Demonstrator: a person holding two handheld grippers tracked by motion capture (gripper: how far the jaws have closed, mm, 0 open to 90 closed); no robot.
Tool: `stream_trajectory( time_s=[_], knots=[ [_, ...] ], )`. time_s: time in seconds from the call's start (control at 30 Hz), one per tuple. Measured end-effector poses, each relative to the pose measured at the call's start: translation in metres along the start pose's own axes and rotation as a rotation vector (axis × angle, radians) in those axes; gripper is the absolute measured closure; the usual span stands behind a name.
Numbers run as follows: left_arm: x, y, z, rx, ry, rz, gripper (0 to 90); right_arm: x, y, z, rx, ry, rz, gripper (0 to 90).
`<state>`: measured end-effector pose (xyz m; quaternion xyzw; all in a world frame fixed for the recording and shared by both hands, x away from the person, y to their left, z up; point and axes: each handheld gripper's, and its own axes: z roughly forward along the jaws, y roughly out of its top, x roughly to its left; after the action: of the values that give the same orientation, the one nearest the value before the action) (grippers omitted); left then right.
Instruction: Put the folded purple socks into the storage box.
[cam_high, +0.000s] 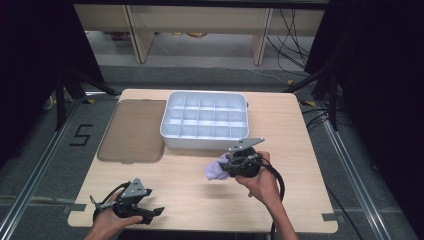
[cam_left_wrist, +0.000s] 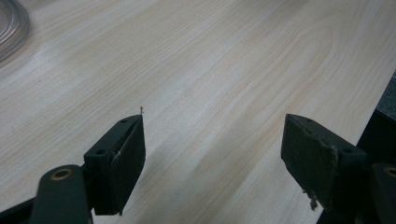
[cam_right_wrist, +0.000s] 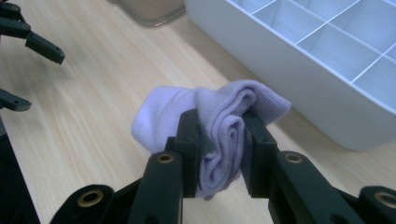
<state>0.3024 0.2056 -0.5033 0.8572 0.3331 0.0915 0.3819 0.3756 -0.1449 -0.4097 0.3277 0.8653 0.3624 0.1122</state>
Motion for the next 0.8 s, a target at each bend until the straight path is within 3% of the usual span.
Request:
stream_trajectory(
  time_s=[0.2, 0.33, 0.4, 0.57, 0.77, 0.8],
  knots=[
    [0.001, 0.0, 0.0, 0.012, 0.002, 0.016, 21.5, -0.012, 0.013, -0.012, -0.01, -0.036, -0.01, 72.1],
    [0.001, 0.001, 0.0, 0.013, 0.0, 0.018, 21.5, -0.023, 0.026, -0.023, 0.019, -0.069, 0.003, 72.2],
    [0.0, 0.0, 0.001, 0.012, -0.003, -0.004, 21.5, -0.027, 0.031, -0.026, 0.031, -0.083, 0.039, 72.2],
    [0.001, 0.001, 0.0, 0.015, -0.003, 0.013, 21.5, -0.043, 0.046, -0.032, 0.06, -0.112, 0.054, 72.2],
    [0.001, 0.001, 0.0, 0.004, -0.012, -0.003, 21.5, -0.063, 0.062, -0.031, 0.087, -0.15, 0.058, 72.2],
    [0.002, 0.001, -0.001, 0.016, -0.011, 0.011, 21.5, -0.066, 0.065, -0.031, 0.091, -0.158, 0.069, 72.2]
  ],
)
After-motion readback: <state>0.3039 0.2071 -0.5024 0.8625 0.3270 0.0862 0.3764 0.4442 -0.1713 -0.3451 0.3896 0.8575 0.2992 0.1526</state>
